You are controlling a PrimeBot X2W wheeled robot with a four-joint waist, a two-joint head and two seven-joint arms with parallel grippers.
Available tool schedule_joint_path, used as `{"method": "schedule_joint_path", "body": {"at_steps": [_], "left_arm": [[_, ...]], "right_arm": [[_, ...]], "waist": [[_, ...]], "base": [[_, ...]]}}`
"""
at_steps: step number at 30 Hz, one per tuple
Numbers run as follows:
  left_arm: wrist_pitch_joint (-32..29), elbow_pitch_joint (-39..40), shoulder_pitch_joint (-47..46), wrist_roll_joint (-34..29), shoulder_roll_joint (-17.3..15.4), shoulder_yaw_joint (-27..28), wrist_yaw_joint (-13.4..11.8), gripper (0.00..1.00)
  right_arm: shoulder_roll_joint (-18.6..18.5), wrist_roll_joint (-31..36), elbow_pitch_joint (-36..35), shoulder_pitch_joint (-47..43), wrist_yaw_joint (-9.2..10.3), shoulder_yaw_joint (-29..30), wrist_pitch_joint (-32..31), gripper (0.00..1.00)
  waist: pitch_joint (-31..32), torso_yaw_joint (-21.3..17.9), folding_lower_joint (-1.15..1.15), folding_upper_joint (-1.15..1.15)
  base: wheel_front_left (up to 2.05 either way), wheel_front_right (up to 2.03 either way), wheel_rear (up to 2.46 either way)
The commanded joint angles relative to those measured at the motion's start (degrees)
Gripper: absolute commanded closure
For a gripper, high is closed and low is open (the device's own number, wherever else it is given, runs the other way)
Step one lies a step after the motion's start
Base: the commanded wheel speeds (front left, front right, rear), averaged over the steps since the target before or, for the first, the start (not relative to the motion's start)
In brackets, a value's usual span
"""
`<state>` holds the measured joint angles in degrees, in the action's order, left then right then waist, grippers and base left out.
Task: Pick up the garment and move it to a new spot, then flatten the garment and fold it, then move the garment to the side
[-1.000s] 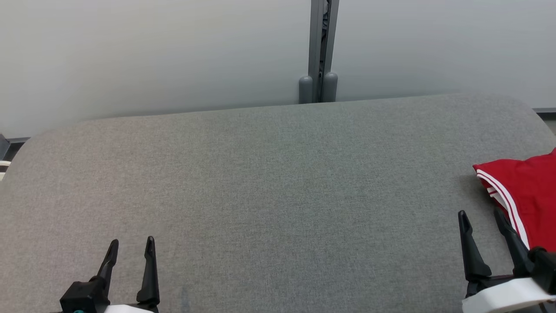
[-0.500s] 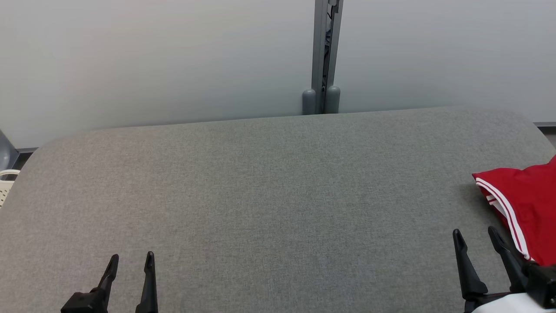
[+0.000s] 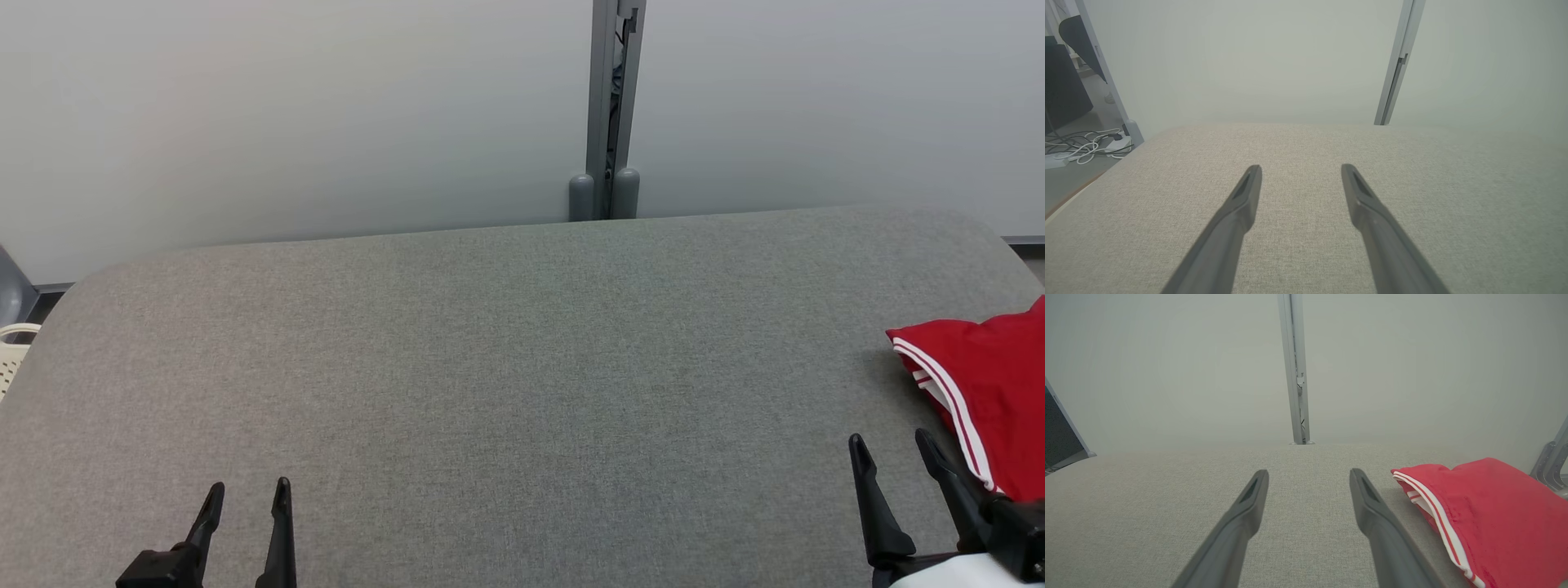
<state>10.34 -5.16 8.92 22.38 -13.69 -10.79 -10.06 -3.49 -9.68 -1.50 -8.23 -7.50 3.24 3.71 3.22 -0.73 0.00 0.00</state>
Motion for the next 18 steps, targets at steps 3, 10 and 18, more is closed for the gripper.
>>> {"method": "schedule_joint_path", "body": {"at_steps": [3,10,18], "left_arm": [[0.2,-0.2,-0.8,0.5,-0.3,0.0,0.2,0.0],[0.4,-0.7,-1.2,0.6,-0.4,-0.2,0.0,0.0],[0.6,-1.1,-1.8,-0.4,-1.1,-0.7,-0.4,0.0]], "right_arm": [[0.0,0.1,-0.5,-0.6,0.0,0.3,-0.2,0.0],[0.1,0.0,-0.6,-0.6,0.0,0.6,-0.5,0.0],[0.3,0.2,-0.5,-0.2,0.0,0.8,-0.6,0.0]], "waist": [[0.0,0.0,0.0,0.0],[0.0,0.1,0.0,0.0],[0.0,0.2,0.0,0.0]], "base": [[0.0,0.0,0.0],[0.0,0.0,0.0],[0.0,0.0,0.0]]}}
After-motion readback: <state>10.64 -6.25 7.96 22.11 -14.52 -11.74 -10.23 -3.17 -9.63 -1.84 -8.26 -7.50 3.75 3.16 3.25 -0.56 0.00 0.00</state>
